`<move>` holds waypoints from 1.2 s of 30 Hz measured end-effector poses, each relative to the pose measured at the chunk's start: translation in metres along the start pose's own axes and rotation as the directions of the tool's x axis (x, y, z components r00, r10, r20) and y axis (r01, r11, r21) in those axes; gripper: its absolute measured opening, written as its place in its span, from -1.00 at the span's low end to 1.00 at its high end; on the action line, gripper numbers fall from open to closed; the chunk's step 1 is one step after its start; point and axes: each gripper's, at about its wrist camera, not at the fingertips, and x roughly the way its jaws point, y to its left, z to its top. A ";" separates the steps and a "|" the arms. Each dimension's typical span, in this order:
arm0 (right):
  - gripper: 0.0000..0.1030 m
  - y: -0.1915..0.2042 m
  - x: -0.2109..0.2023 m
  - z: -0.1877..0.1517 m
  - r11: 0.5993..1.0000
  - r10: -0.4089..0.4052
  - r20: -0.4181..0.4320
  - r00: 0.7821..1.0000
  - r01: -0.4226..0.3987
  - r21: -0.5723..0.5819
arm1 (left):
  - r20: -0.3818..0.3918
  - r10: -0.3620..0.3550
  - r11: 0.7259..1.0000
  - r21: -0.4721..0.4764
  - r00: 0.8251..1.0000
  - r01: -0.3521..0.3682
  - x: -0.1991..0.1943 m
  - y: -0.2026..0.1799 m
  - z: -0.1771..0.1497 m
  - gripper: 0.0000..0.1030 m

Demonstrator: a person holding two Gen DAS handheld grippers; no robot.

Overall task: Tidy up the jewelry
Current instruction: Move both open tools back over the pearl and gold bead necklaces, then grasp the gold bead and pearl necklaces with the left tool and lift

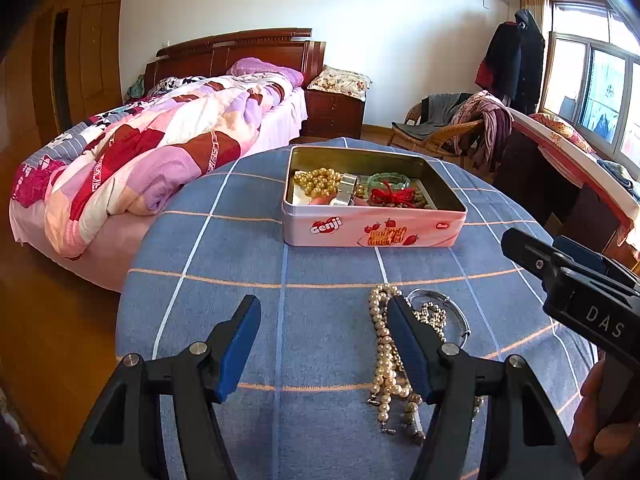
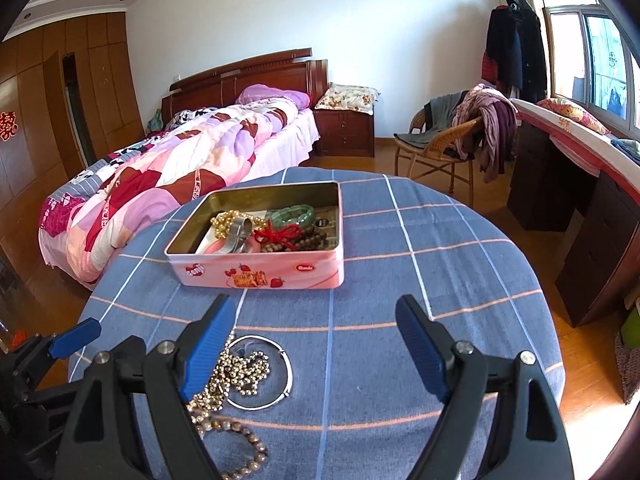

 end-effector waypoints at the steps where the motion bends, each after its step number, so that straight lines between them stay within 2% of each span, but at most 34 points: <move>1: 0.65 0.000 0.000 -0.001 1.000 -0.001 -0.001 1.000 0.001 0.000 | -0.003 -0.001 1.000 0.002 1.000 0.001 0.000 0.000 -0.001 0.28; 6: 0.65 -0.009 0.002 -0.005 1.000 -0.002 -0.017 1.000 0.003 0.020 | -0.016 0.013 1.000 0.029 1.000 -0.012 0.003 0.000 -0.004 0.28; 12: 0.65 -0.022 -0.001 -0.008 0.999 -0.020 -0.019 1.000 0.021 0.025 | -0.058 -0.017 0.999 0.034 0.998 0.019 0.010 0.003 -0.008 0.28; 13: 0.57 -0.025 0.000 -0.009 0.999 -0.016 -0.026 1.000 0.017 0.029 | -0.069 -0.028 0.999 0.036 0.997 0.031 0.012 0.003 -0.009 0.28; 14: 0.31 -0.026 0.001 -0.010 1.000 -0.002 -0.039 0.999 0.003 0.030 | -0.077 -0.036 0.998 0.041 0.996 0.040 0.013 0.001 -0.009 0.28; 16: -0.04 -0.024 0.006 -0.012 0.999 0.049 -0.074 0.996 -0.048 0.015 | -0.081 -0.044 0.997 0.054 0.996 0.048 0.016 -0.003 -0.010 0.28; 17: -0.13 -0.023 0.008 -0.013 0.998 0.058 -0.084 0.995 -0.058 0.003 | -0.086 -0.054 0.997 0.055 0.995 0.059 0.017 -0.004 -0.010 0.28; 21: -0.13 -0.020 0.014 -0.018 0.999 0.039 -0.095 0.995 -0.039 0.004 | -0.109 -0.129 0.989 0.062 0.986 0.137 0.024 -0.018 -0.005 0.28; 24: -0.12 -0.025 0.015 -0.018 0.999 0.044 -0.102 0.994 -0.041 0.031 | -0.122 -0.124 0.985 0.105 0.985 0.137 0.035 -0.033 -0.001 0.22; 25: -0.11 -0.026 0.015 -0.018 0.999 0.041 -0.101 0.994 -0.038 0.033 | -0.111 -0.121 0.982 0.131 0.986 0.135 0.037 -0.039 0.000 -0.06; 26: -0.11 -0.028 0.014 -0.017 0.999 0.037 -0.100 0.994 -0.034 0.035 | -0.118 -0.119 0.980 0.142 0.986 0.136 0.040 -0.043 0.000 -0.25; 28: -0.11 -0.032 0.012 -0.016 0.999 0.035 -0.096 0.995 -0.030 0.045 | -0.159 -0.158 0.973 0.145 0.975 0.181 0.049 -0.050 0.001 -0.27; 31: -0.11 -0.036 0.012 -0.014 0.997 0.037 -0.097 0.995 -0.031 0.065 | -0.179 -0.203 0.963 0.144 0.963 0.230 0.052 -0.055 0.004 -0.27; 36: -0.10 -0.039 0.013 -0.014 0.996 0.044 -0.105 0.993 -0.036 0.082 | -0.218 -0.210 0.962 0.126 0.953 0.241 0.061 -0.053 0.005 -0.31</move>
